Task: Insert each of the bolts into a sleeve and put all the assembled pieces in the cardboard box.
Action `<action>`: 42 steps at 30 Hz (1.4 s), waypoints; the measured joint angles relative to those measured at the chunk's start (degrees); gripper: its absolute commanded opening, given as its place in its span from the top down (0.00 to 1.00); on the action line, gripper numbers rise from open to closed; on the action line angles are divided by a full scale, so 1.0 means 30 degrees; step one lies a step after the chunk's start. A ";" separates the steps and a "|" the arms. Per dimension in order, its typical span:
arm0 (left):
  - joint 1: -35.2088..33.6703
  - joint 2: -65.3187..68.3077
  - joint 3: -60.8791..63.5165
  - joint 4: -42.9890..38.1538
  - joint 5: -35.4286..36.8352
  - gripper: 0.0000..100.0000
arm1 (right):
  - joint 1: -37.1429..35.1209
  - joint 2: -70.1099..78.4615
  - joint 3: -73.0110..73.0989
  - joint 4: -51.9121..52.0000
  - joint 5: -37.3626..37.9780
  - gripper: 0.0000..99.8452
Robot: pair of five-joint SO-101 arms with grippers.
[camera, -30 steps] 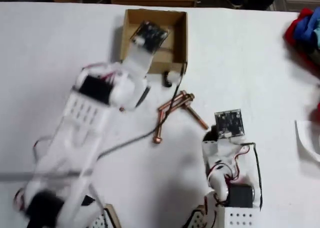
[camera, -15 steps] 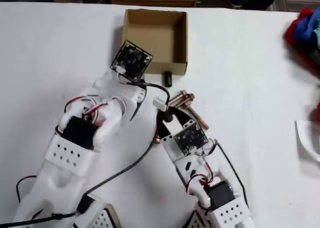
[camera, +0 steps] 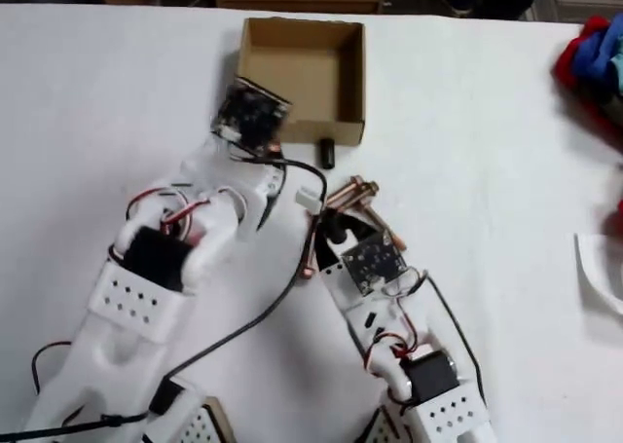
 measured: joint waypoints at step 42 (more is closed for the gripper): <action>0.2579 -0.0205 0.0381 -0.7473 1.0344 0.97 | 0.0322 0.0000 0.0029 -0.3810 -0.4073 0.98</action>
